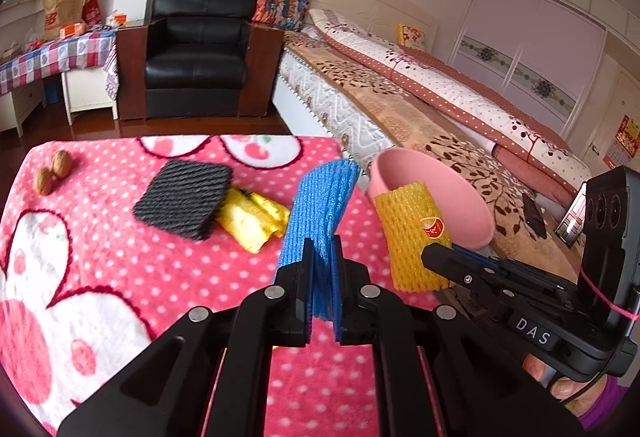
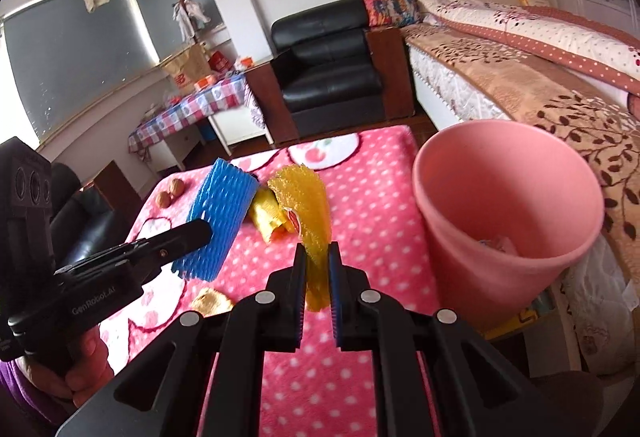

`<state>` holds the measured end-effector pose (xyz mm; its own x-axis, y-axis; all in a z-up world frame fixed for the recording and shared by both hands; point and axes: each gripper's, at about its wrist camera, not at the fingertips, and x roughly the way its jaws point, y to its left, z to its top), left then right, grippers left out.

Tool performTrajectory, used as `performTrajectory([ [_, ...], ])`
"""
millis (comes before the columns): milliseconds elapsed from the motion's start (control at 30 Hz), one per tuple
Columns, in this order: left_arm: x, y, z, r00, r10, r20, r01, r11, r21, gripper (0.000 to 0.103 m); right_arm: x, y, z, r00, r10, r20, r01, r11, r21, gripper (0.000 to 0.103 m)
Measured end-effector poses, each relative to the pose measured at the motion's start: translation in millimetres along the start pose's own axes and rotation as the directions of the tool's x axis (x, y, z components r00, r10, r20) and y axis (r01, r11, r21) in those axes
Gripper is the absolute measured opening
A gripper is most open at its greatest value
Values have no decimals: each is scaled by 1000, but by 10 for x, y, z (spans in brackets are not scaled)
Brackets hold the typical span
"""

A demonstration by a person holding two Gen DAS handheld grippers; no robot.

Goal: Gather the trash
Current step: 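Carry the blue sponge and yellow foam net over the pink bucket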

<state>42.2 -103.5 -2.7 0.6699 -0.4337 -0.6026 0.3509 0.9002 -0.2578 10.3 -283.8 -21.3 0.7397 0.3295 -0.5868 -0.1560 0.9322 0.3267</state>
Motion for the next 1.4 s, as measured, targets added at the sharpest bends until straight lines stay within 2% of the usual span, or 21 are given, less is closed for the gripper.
performTrajectory([
  [233, 176, -348, 177, 998, -52, 21, 51, 997, 53, 7, -155, -249, 192, 996, -55, 69, 53, 998, 30, 10],
  [533, 487, -751, 317, 995, -95, 22, 92, 989, 113, 7, -261, -586, 299, 979, -152, 133, 148, 988, 44, 10],
  [967, 1033, -1134, 376, 995, -100, -5, 100, 983, 152, 7, -175, -1163, 318, 965, -231, 124, 218, 969, 115, 10],
  [1400, 1480, -1408, 358, 998, -46, -41, 54, 977, 204, 7, 96, -1525, 263, 958, -276, 72, 265, 954, 139, 10],
])
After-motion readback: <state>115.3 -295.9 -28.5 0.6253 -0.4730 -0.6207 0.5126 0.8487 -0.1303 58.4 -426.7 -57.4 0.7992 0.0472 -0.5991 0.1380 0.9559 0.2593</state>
